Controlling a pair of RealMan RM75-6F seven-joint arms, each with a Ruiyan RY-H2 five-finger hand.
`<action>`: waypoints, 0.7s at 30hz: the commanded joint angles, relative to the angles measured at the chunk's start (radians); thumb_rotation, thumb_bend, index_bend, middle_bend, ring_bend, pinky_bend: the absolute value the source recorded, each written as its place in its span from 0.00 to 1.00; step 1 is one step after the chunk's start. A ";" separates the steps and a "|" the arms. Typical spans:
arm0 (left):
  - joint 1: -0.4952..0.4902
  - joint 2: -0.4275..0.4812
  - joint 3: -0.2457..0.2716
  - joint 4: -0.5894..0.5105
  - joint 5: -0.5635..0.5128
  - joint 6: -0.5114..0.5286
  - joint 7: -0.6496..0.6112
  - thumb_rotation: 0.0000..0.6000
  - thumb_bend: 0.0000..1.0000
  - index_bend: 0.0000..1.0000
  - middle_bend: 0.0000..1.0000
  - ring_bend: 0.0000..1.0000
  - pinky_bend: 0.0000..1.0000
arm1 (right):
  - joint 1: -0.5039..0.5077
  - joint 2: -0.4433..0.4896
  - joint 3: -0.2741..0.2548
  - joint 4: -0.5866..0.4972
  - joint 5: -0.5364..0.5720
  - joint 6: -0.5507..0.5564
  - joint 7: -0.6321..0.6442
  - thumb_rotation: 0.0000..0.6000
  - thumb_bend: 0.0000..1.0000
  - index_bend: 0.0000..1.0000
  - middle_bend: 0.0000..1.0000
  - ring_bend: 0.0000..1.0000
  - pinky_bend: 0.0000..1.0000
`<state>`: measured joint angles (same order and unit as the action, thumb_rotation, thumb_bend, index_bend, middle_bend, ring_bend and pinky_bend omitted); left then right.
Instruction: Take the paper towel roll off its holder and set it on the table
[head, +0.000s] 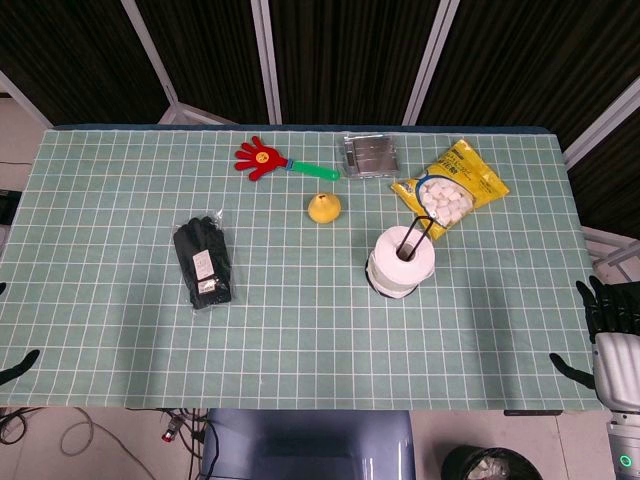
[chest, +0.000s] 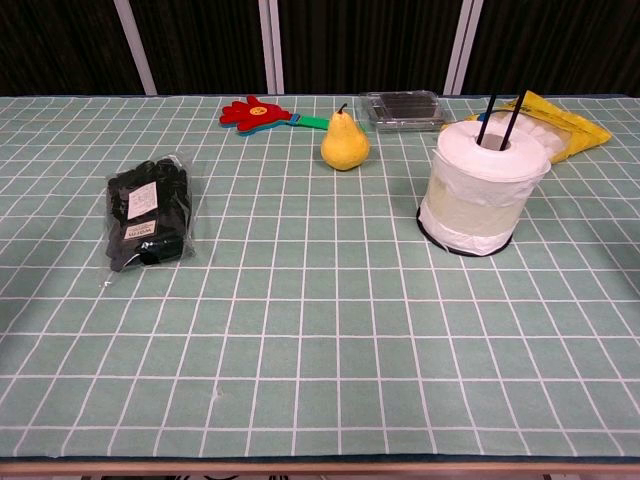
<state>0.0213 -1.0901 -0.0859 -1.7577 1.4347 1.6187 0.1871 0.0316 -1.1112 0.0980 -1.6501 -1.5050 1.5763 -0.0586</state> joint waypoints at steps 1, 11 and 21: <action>-0.001 0.000 0.000 0.000 -0.002 -0.003 0.001 1.00 0.12 0.12 0.00 0.00 0.00 | 0.000 -0.001 0.000 0.001 0.000 -0.001 -0.001 1.00 0.00 0.00 0.00 0.00 0.00; 0.011 0.007 0.005 -0.007 0.014 0.020 -0.005 1.00 0.12 0.12 0.00 0.00 0.00 | 0.003 -0.002 -0.002 -0.001 -0.006 -0.004 0.006 1.00 0.00 0.00 0.00 0.00 0.00; 0.011 0.009 0.005 -0.010 0.014 0.019 -0.004 1.00 0.12 0.12 0.00 0.00 0.00 | 0.008 -0.004 -0.007 -0.004 0.002 -0.026 0.025 1.00 0.00 0.00 0.00 0.00 0.00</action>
<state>0.0302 -1.0820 -0.0822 -1.7657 1.4449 1.6346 0.1823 0.0397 -1.1160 0.0920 -1.6526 -1.5018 1.5500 -0.0355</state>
